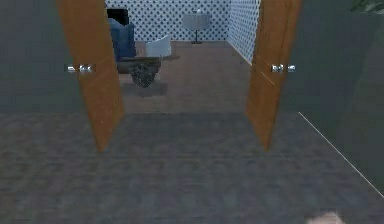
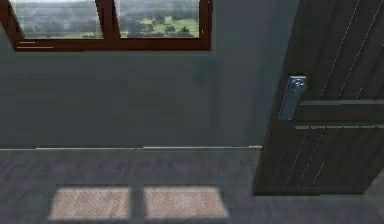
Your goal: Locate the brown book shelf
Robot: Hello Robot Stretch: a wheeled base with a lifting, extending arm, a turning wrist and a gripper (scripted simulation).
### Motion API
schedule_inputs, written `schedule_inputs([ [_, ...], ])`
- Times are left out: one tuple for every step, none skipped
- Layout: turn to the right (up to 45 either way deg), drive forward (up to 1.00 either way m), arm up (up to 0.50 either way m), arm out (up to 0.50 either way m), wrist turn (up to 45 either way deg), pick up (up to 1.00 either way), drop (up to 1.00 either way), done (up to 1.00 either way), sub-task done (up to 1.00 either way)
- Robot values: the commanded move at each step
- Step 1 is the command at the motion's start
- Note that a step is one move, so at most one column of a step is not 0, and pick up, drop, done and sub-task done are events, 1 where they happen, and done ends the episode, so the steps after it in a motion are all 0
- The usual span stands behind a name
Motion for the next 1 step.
schedule_inputs([
  [0.0, 1.00, 0.00, 0.00, 0.0, 0.00, 0.00, 0.00, 0.00],
])
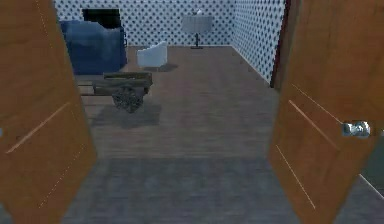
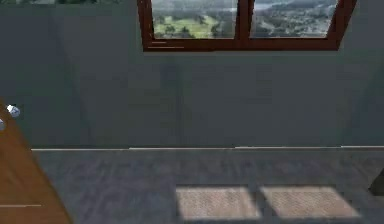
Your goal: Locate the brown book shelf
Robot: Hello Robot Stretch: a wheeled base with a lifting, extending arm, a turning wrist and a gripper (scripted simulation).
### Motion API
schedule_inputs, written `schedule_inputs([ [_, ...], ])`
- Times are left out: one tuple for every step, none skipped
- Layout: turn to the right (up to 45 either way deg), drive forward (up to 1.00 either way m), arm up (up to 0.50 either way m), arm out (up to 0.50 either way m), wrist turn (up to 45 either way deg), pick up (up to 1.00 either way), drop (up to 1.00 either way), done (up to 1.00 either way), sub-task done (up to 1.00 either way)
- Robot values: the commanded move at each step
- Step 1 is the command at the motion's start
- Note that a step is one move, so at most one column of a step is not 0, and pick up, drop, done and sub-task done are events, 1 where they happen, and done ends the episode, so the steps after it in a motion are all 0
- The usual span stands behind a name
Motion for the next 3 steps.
schedule_inputs([
  [0.0, 1.00, 0.00, 0.00, 0.0, 0.00, 0.00, 0.00, 0.00],
  [0.0, 1.00, 0.00, 0.00, 0.0, 0.00, 0.00, 0.00, 0.00],
  [0.0, 1.00, 0.00, 0.00, 0.0, 0.00, 0.00, 0.00, 0.00],
])
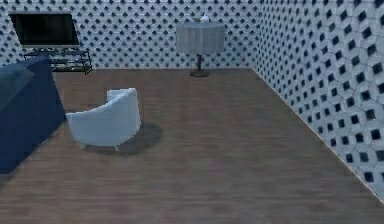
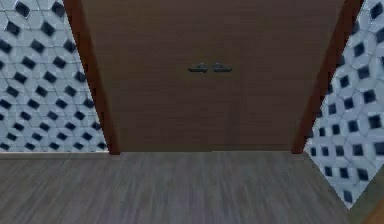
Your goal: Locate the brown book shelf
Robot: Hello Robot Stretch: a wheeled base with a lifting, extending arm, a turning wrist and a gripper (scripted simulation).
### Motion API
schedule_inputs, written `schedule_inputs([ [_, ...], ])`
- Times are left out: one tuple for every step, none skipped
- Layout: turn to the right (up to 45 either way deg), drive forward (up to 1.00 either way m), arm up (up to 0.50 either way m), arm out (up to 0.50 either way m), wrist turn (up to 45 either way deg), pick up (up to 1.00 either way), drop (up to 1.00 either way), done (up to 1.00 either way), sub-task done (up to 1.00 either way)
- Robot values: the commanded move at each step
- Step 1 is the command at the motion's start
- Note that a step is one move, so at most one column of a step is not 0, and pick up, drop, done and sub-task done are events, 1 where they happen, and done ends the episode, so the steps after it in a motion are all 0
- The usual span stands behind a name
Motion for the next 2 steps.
schedule_inputs([
  [0.0, 1.00, 0.00, 0.00, 0.0, 0.00, 0.00, 0.00, 0.00],
  [-3.0, 0.00, 0.00, 0.00, 0.0, 0.00, 0.00, 0.00, 0.00],
])
